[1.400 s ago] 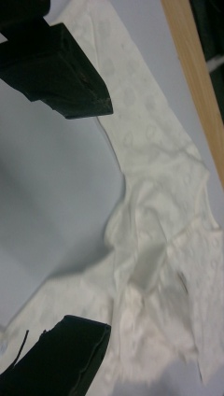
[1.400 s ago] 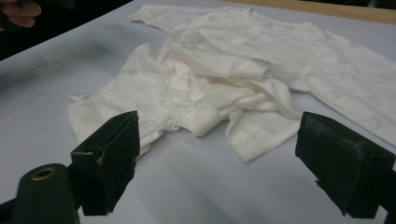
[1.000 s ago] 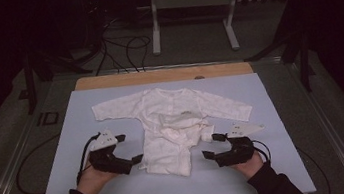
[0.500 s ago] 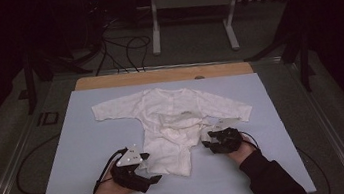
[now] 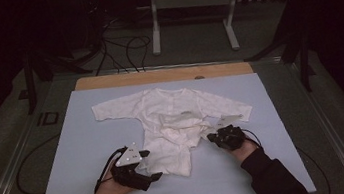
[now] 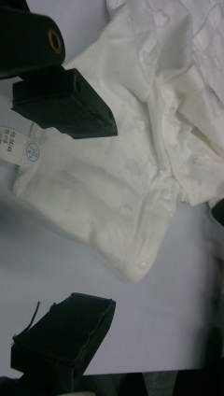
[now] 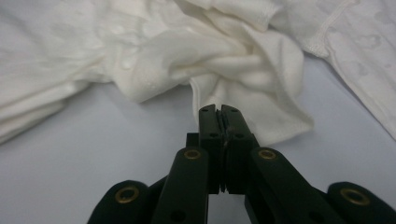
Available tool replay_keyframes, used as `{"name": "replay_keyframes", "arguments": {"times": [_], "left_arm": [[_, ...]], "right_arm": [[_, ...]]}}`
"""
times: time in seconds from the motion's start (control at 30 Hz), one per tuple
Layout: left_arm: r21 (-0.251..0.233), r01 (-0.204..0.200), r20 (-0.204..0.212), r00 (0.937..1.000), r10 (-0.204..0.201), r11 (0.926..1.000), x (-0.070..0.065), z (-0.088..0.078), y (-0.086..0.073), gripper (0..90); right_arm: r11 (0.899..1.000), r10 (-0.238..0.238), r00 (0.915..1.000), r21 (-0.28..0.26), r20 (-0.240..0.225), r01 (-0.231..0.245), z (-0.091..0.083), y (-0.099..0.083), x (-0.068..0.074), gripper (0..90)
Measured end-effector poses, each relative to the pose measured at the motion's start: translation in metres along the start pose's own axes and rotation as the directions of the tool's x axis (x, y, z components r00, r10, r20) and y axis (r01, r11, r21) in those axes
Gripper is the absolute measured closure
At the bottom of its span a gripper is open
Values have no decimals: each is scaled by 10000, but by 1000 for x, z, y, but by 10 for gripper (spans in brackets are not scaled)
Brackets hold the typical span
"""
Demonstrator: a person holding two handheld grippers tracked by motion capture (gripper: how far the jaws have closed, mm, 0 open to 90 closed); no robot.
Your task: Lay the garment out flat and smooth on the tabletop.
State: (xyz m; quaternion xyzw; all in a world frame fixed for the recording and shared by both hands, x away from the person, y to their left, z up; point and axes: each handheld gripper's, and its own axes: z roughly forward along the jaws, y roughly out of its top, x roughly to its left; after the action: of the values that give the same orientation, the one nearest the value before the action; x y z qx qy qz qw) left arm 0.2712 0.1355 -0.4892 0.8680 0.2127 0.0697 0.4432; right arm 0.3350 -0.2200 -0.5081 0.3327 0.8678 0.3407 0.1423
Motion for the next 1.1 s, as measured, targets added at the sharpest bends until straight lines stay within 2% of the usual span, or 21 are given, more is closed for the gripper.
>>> {"name": "replay_keyframes", "arguments": {"times": [0.03, 0.07, 0.13, 0.17, 0.33, 0.4, 0.57, 0.73, 0.8, 0.9, 0.93, 0.97, 1.1], "left_arm": [[-79, -11, -13, 10000, 11, 10000, 0, -3, 0, 150], [-142, -10, -57, 10000, 9, 9999, 1, -4, -1, 148], [-341, -6, 216, 9998, 13, 9994, 2, -7, -2, 116], [-407, -5, 162, 9999, 12, 9992, 2, -8, -3, 104], [-627, 69, 82, 9999, -64, 9980, 4, -12, -5, 98], [-704, 122, 78, 9999, -117, 9974, 4, -13, -5, 85], [-731, 207, 66, 9998, -202, 9971, 6, -15, -7, 62], [-761, 233, 14, 9997, -232, 9968, 8, -16, -7, 62], [-773, 213, 1, 9998, -214, 9968, 8, -17, -6, 62], [-769, 218, -12, 9998, -219, 9968, 8, -17, -6, 61], [-769, 218, -12, 9998, -219, 9968, 8, -17, -6, 61], [-784, 242, 7, 9997, -242, 9966, 9, -17, -6, 61], [-786, 287, 7, 9996, -287, 9965, 10, -17, -7, 59]], "right_arm": [[9999, 27, 10000, -105, -62, -27, -12, -3, 4, 890], [9999, 94, 9999, -141, -124, -96, -17, -4, 6, 891], [9996, 190, 9996, -185, -207, -193, -27, -9, 10, 890], [9995, 256, 9993, -194, -256, -261, -31, -12, 12, 890], [9982, 597, 9967, -71, -556, -602, -47, -26, 20, 890], [9977, 678, 9942, 10, -837, -679, -53, -30, 23, 890], [9939, 1091, 9900, -87, -898, -1104, -73, -43, 23, 890], [9845, 1726, 9829, -193, -641, -1741, -90, -60, 16, 889], [9814, 1906, 9815, -184, -210, -1909, -96, -66, 11, 890], [9742, 2252, 9742, -187, 124, -2250, -106, -75, 1, 890], [9742, 2252, 9742, -187, 124, -2250, -106, -75, 1, 890], [9670, 2545, 9666, -233, 313, -2538, -113, -81, -6, 890], [9522, 3053, 9512, -247, 456, -3044, -120, -93, -14, 889]]}}
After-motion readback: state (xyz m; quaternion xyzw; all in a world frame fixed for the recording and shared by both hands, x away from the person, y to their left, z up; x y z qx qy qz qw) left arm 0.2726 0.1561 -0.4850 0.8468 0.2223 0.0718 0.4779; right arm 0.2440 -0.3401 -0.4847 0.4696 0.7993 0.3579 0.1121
